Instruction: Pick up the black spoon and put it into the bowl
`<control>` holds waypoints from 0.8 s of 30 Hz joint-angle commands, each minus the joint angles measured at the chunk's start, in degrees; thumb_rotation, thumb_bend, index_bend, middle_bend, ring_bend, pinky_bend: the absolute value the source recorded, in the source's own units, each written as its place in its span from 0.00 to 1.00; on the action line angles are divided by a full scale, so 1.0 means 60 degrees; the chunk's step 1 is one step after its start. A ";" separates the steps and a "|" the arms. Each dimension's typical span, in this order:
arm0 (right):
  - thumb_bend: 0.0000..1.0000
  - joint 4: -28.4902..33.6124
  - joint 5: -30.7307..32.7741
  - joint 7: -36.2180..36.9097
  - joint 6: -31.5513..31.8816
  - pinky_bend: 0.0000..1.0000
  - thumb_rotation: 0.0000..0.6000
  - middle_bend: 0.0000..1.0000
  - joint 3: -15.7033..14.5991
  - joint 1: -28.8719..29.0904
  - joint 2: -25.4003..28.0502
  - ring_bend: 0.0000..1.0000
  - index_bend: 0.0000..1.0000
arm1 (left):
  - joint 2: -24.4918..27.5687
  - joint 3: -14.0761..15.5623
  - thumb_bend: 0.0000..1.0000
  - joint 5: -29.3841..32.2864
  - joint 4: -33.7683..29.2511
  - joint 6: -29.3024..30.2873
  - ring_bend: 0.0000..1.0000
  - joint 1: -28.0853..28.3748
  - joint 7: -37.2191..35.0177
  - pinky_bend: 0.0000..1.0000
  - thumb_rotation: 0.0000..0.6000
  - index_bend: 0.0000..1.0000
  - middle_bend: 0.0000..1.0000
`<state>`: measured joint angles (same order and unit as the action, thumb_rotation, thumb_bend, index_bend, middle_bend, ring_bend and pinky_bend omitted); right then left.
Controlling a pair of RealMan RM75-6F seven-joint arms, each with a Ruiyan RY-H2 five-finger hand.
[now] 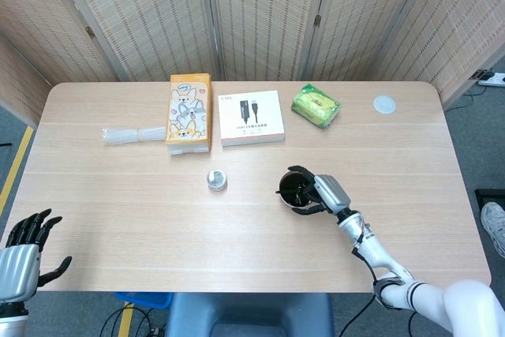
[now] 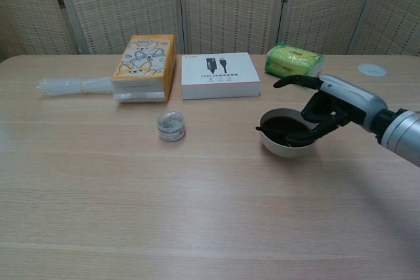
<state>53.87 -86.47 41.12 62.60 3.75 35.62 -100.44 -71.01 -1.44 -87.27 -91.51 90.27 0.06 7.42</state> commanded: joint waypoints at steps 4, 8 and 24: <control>0.08 0.1134 -0.0157 -0.1174 0.0995 1.00 1.00 0.99 -0.0010 -0.0563 0.1114 1.00 0.16 | 0.0026 -0.0032 0.27 -0.0002 -0.0044 -0.0006 0.13 0.0028 0.0010 0.15 1.00 0.22 0.13; 0.18 0.1996 -0.0169 -0.2827 0.1866 1.00 1.00 0.96 -0.0022 -0.1124 0.2018 1.00 0.20 | -0.0007 -0.0040 0.27 0.0016 -0.0045 -0.0109 0.13 0.0089 0.0036 0.15 1.00 0.22 0.13; 0.19 0.5276 0.0143 -0.7711 0.4098 0.52 1.00 0.37 -0.0586 -0.3546 0.5215 0.38 0.24 | -0.0148 -0.0081 0.27 -0.0338 -0.0271 -0.0289 0.13 0.0437 0.0305 0.15 1.00 0.21 0.13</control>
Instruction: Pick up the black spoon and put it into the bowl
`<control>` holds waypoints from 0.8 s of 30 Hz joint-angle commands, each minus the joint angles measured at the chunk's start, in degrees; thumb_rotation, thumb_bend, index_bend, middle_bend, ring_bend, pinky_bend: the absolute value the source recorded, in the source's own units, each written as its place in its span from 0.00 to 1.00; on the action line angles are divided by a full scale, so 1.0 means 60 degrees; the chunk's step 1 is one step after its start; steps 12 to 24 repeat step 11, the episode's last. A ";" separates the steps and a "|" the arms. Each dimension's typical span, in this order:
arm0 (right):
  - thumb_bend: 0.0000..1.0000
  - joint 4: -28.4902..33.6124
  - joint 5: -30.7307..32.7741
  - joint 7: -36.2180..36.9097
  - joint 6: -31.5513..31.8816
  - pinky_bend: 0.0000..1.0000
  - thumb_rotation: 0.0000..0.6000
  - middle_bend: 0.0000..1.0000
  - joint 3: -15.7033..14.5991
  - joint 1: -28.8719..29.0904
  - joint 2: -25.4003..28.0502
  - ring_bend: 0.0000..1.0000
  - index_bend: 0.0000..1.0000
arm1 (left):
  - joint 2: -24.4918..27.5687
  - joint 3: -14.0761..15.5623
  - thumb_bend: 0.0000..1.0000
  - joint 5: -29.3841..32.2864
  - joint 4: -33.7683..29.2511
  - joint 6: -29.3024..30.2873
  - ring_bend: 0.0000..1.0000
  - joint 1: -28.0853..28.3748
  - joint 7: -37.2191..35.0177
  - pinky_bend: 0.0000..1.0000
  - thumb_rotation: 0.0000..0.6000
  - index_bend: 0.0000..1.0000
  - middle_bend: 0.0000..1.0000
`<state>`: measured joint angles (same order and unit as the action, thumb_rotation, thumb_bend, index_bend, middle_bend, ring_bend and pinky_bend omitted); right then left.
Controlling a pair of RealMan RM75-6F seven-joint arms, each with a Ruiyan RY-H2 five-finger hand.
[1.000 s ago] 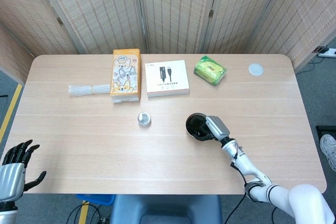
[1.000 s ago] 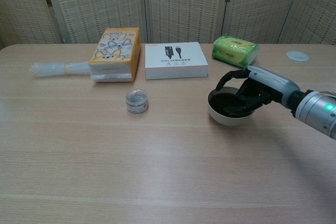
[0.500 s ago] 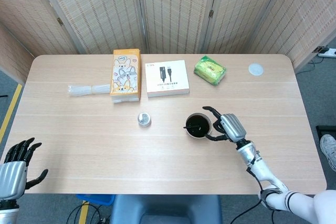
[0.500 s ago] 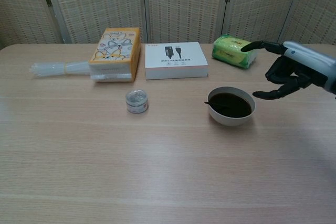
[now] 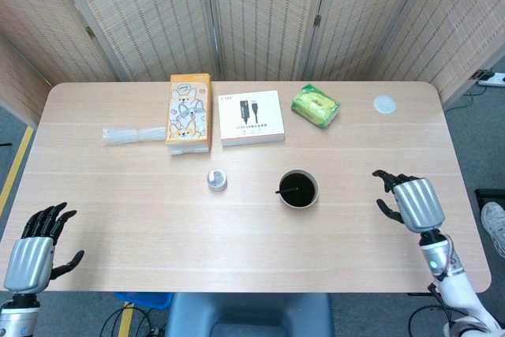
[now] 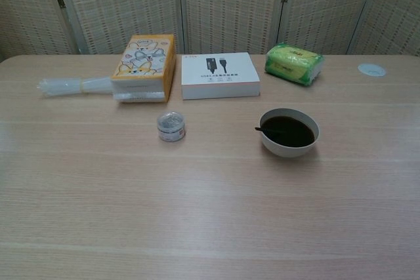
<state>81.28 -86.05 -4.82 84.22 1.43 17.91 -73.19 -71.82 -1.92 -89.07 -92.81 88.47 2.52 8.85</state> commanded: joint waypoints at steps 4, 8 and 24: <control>0.19 0.1071 -0.0015 -0.0070 0.0801 0.36 1.00 0.26 -0.0377 -0.1031 0.1033 0.24 0.13 | -0.0012 0.0019 0.27 -0.0143 -0.0231 0.0043 0.13 0.0058 0.0312 0.15 1.00 0.21 0.13; 0.19 0.1216 -0.0041 0.0081 0.0890 0.31 1.00 0.23 -0.0645 -0.1486 0.1240 0.21 0.12 | -0.0041 0.0066 0.27 -0.0252 -0.0446 0.0033 0.13 0.0094 0.0551 0.15 1.00 0.21 0.13; 0.19 0.1173 -0.0026 0.0243 0.0953 0.29 1.00 0.22 -0.0677 -0.1708 0.1210 0.19 0.12 | -0.0076 0.0061 0.27 -0.0237 -0.0494 -0.0029 0.13 0.0138 0.0630 0.15 1.00 0.21 0.13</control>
